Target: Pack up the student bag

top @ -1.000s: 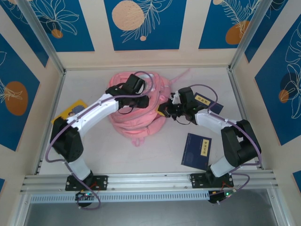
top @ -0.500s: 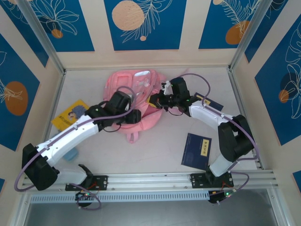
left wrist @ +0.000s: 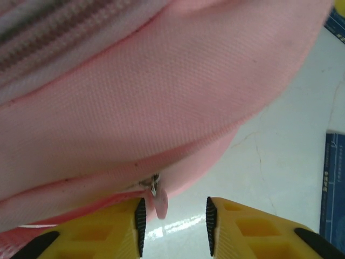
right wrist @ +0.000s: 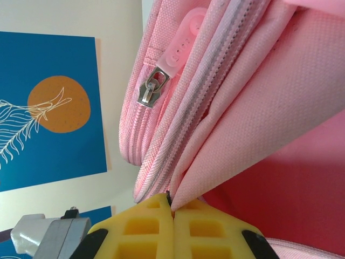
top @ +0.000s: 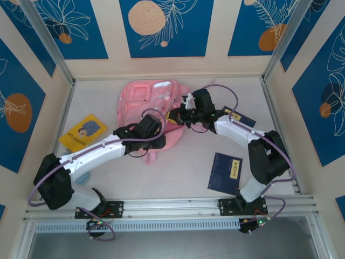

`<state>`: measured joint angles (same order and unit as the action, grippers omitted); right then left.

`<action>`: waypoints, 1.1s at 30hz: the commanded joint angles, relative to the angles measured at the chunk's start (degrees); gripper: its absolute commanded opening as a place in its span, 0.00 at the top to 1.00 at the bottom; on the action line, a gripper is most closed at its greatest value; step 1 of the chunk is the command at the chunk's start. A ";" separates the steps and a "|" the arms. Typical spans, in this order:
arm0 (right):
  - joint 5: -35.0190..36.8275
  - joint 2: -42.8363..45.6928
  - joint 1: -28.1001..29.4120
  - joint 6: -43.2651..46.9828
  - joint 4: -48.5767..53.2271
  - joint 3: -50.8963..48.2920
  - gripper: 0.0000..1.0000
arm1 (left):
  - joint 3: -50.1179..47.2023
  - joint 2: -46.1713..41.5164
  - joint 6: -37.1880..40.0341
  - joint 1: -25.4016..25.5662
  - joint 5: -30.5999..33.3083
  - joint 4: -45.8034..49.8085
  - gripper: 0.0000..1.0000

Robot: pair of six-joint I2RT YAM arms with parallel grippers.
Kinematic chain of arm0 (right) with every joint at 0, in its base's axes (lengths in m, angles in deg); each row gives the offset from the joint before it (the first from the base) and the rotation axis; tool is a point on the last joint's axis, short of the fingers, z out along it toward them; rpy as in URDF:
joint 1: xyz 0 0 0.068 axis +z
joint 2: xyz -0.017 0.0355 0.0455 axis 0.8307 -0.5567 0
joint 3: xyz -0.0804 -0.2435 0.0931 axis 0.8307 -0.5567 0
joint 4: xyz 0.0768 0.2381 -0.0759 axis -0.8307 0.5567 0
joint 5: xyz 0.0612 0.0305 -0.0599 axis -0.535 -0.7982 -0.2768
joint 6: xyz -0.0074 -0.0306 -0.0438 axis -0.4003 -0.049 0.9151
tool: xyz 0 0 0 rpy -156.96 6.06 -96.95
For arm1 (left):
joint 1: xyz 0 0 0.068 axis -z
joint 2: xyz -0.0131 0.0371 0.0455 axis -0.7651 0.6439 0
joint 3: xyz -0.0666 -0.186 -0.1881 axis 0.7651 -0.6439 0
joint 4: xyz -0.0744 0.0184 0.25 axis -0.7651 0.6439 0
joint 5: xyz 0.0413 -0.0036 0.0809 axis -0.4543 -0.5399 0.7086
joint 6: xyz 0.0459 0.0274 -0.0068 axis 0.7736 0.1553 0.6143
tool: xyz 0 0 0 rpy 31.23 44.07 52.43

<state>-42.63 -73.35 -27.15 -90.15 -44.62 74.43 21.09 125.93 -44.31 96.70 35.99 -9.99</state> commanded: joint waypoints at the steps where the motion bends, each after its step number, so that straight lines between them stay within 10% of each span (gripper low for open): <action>1: -2.74 0.13 0.78 -0.90 -2.32 3.02 1.00 | -0.71 1.54 -1.83 0.50 3.83 -2.28 0.68; 21: -1.77 0.41 0.87 -1.88 -3.07 2.06 1.00 | -8.62 1.79 -6.41 1.59 5.80 -12.45 0.83; 33: 7.58 3.52 -1.55 4.84 6.51 -1.23 1.00 | -5.22 -1.16 1.68 1.57 6.40 -1.77 1.00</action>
<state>-38.24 -73.15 -27.11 -88.64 -39.99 74.02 13.85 126.63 -46.46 97.84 41.54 -18.05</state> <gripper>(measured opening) 0.061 0.048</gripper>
